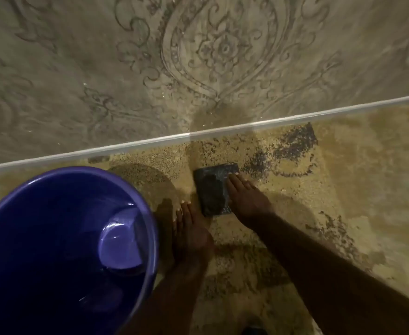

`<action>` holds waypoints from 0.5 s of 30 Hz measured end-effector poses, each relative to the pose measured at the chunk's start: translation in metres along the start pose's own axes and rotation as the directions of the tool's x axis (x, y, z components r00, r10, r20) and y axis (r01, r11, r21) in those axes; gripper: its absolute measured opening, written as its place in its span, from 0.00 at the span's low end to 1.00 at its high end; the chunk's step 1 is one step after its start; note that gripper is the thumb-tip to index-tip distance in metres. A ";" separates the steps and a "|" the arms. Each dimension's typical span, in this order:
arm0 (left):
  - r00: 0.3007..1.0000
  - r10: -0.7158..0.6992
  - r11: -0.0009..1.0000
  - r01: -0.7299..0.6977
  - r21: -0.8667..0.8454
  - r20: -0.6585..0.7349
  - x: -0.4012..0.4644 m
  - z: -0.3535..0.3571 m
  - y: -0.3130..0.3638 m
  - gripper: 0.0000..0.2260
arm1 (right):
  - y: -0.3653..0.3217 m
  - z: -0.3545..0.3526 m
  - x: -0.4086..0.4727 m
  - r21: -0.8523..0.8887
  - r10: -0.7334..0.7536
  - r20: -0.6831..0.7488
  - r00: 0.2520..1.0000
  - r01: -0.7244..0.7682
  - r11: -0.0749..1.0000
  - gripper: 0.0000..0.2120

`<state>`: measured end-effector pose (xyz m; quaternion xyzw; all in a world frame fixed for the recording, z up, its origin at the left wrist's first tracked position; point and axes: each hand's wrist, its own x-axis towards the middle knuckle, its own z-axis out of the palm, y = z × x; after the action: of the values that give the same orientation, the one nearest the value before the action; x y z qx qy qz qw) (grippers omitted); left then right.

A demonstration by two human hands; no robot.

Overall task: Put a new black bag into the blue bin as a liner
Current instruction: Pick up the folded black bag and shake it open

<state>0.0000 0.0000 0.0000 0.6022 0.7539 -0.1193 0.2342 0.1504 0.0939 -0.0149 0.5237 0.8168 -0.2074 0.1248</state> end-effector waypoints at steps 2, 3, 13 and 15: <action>0.997 0.007 0.999 -0.010 -0.037 -0.073 0.002 0.009 -0.003 0.30 | -0.001 0.011 0.006 0.044 0.016 0.053 0.998 -0.018 0.999 0.32; 0.997 0.017 0.999 -0.019 -0.031 -0.080 0.003 0.019 -0.004 0.31 | -0.002 0.018 0.009 0.068 0.032 0.075 0.997 -0.037 0.997 0.32; 0.974 -0.028 1.000 0.024 0.019 0.224 0.004 0.085 -0.018 0.31 | -0.021 0.071 0.024 -0.031 -0.021 0.114 0.993 0.025 0.999 0.28; 0.963 -0.060 0.998 0.066 -0.014 0.264 0.007 0.088 -0.015 0.32 | -0.023 0.075 0.025 -0.057 -0.022 0.091 0.996 0.027 0.998 0.28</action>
<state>0.0026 -0.0386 -0.0805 0.5539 0.7362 -0.1972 0.3351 0.1183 0.0701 -0.0869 0.4998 0.8224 -0.2086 0.1740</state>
